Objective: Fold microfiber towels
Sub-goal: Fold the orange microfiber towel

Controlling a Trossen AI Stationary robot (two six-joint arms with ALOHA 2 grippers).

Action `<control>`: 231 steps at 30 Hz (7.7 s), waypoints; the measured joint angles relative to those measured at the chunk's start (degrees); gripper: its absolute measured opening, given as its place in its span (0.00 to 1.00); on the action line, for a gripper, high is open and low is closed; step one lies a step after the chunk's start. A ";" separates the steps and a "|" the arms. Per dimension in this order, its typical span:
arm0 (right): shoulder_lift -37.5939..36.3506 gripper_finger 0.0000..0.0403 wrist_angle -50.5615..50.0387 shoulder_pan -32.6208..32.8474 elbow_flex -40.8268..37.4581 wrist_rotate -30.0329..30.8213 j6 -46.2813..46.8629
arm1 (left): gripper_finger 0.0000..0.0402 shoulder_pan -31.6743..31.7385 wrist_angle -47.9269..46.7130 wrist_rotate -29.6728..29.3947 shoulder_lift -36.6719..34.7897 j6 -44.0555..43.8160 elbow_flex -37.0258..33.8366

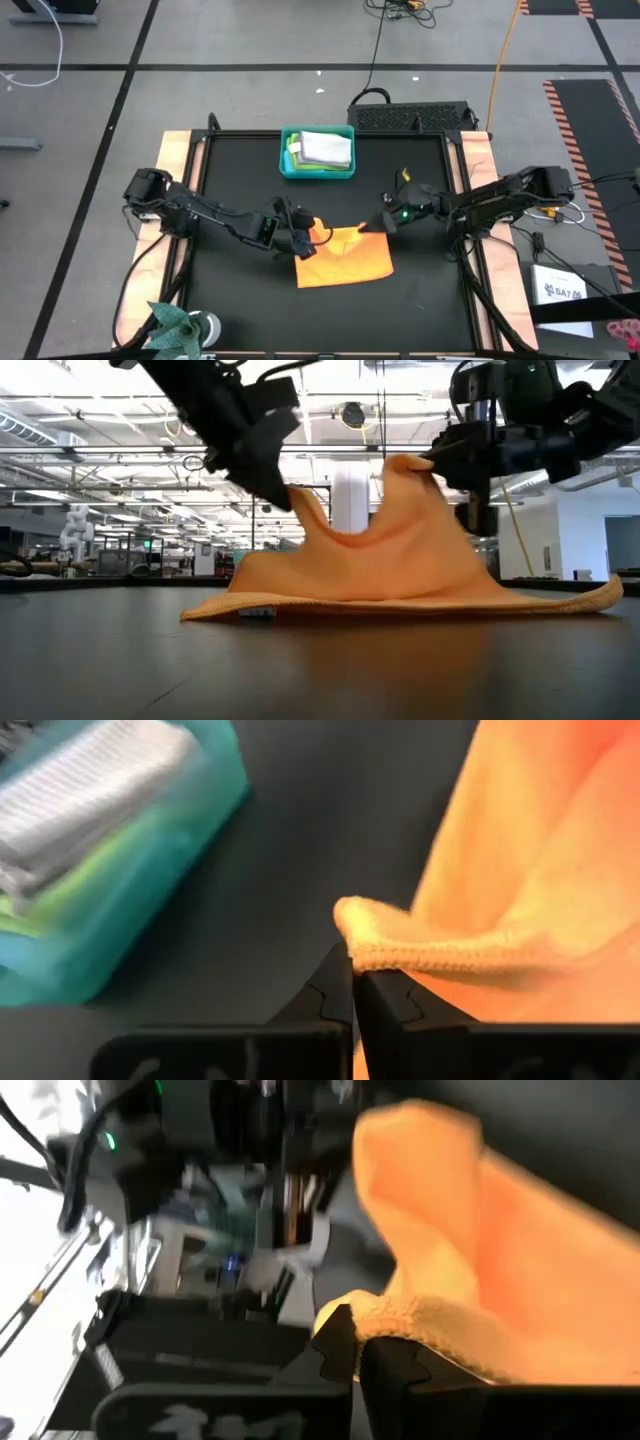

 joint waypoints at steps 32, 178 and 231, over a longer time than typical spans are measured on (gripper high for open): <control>-7.83 0.00 -19.71 -22.80 0.00 -13.01 -15.92 | 0.01 11.96 -12.48 8.22 -2.49 -7.68 0.02; -7.79 0.33 -41.14 15.17 -0.02 1.78 -7.00 | 0.17 -0.61 -11.00 12.19 2.56 13.74 0.14; -7.81 0.33 -41.02 15.17 -0.04 1.59 -1.08 | 0.17 -16.98 -3.23 8.82 10.21 3.88 0.39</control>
